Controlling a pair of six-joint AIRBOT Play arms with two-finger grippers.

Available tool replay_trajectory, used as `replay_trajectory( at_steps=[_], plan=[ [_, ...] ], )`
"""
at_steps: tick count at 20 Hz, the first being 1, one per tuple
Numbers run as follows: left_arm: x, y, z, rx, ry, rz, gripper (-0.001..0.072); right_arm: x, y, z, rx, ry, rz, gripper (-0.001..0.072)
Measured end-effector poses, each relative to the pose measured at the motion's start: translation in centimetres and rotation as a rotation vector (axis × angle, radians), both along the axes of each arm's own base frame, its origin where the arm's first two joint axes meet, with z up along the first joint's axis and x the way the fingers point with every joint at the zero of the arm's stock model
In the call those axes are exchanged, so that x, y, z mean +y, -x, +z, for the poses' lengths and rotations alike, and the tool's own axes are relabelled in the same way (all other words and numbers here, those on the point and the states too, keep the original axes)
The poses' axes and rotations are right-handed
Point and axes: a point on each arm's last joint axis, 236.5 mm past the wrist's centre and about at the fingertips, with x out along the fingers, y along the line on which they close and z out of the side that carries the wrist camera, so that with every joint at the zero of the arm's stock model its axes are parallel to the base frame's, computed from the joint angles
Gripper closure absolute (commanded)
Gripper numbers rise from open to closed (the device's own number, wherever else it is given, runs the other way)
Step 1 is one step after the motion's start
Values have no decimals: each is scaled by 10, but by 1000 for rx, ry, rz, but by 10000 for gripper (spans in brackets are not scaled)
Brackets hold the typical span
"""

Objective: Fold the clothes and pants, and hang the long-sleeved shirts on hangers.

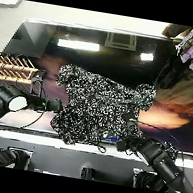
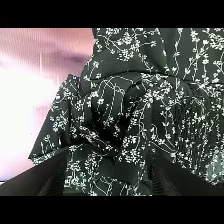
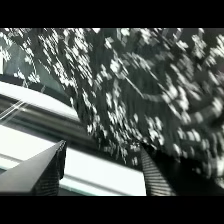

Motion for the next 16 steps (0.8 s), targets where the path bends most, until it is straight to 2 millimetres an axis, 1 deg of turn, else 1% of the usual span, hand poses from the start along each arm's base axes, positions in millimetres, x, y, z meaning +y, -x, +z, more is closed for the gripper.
replay_trajectory(
  at_steps=[4, 5, 6, 7, 8, 9, 10, 12, 14, 16],
  plan=[
    [0, 0, -5, 13, -7, 0, 155, 10, -12, -21, -1, 17, 36, 172],
    [0, 0, -5, 14, -8, 0, 156, 11, -15, -26, -1, 25, 38, 256],
    [0, 0, -6, 16, -9, 0, 155, 12, -18, -30, -3, 29, 31, 439],
    [0, 0, -6, 17, -10, 0, 156, 12, -21, -34, -4, 34, 16, 577],
    [0, 0, -6, 18, -10, 0, 155, 11, -23, -37, -5, 37, -2, 641],
    [0, 0, -6, 18, -10, 0, 155, 11, -24, -37, -6, 39, -15, 683],
    [0, 0, -7, 20, -11, -2, 155, 11, -26, -36, -10, 40, -29, 683],
    [-1, 1, -7, 20, -11, -5, 156, 11, -30, -27, -16, 42, -50, 682],
    [-4, 3, -7, 21, -9, -15, 156, 13, -35, -11, -31, 33, -70, 682],
    [-12, 7, -6, 21, -5, -41, 156, 15, -39, 7, -43, 20, -88, 683]
  ],
)
